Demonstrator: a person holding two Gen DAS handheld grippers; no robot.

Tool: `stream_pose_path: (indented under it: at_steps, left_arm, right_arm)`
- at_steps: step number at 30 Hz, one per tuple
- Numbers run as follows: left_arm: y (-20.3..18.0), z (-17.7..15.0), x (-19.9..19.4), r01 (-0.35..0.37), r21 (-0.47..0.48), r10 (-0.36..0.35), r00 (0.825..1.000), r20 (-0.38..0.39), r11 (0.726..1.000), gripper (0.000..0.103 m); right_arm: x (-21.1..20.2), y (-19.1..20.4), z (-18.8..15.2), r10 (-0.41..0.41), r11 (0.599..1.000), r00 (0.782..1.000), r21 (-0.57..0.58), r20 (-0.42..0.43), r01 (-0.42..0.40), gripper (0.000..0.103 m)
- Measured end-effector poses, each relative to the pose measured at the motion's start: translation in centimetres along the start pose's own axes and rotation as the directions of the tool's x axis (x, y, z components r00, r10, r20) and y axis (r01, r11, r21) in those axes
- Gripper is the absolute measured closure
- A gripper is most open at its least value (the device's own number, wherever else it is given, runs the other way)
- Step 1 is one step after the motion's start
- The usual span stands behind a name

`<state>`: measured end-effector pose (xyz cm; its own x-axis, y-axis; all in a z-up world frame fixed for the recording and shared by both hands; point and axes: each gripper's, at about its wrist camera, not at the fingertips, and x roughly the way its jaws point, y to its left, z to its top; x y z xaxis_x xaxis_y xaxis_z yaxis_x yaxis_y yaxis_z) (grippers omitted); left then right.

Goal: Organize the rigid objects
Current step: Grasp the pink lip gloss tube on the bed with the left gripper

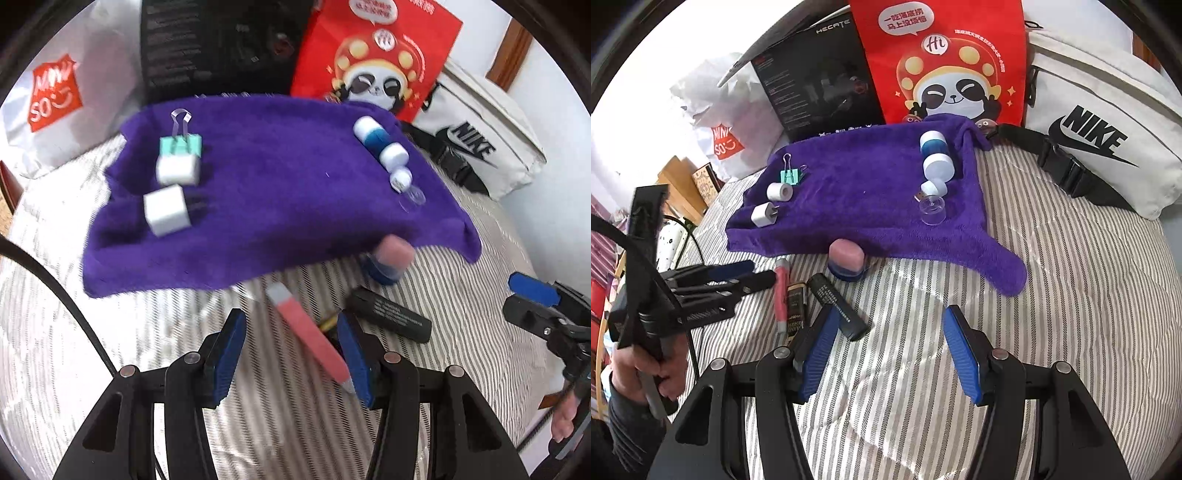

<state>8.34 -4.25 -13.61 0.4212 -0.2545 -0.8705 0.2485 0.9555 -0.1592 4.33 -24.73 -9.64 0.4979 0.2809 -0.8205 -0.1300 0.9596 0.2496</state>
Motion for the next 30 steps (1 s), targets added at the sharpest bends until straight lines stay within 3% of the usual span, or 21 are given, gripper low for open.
stream_pose_path:
  at_steps: [9,14,18,25,28,30]
  left_arm:
    - [-0.5,-1.8,0.3,-0.164,0.105,0.170,0.984,-0.050,0.981,0.049]
    - [-0.4,-1.8,0.9,-0.145,0.092,0.152,0.986,-0.073,0.985,0.049]
    - [-0.7,-1.6,1.1,-0.168,0.101,0.175,0.983,-0.057,0.981,0.046]
    - [2.3,-2.0,0.3,-0.196,0.027,0.197,0.980,-0.043,0.980,0.046]
    - [1.9,-1.9,0.4,-0.195,0.034,0.196,0.980,-0.029,0.980,0.052]
    - [1.2,-1.7,0.6,-0.166,0.055,0.167,0.986,-0.014,0.985,0.076]
  right_arm:
    - [-0.2,-0.1,-0.6,0.007,1.000,1.000,0.003,-0.001,-0.007,0.044]
    - [0.2,0.2,-0.6,0.020,1.000,1.000,0.000,-0.011,-0.020,0.044]
    - [0.5,0.4,-0.8,0.027,1.000,0.999,-0.011,-0.022,-0.027,0.044]
    - [1.0,0.1,-1.1,0.031,1.000,0.999,-0.004,-0.037,-0.031,0.044]
    - [1.3,-0.1,-1.0,0.032,0.999,0.999,0.000,-0.042,-0.032,0.044]
    - [1.4,-0.1,-1.0,0.033,0.999,0.998,0.001,-0.047,-0.033,0.044]
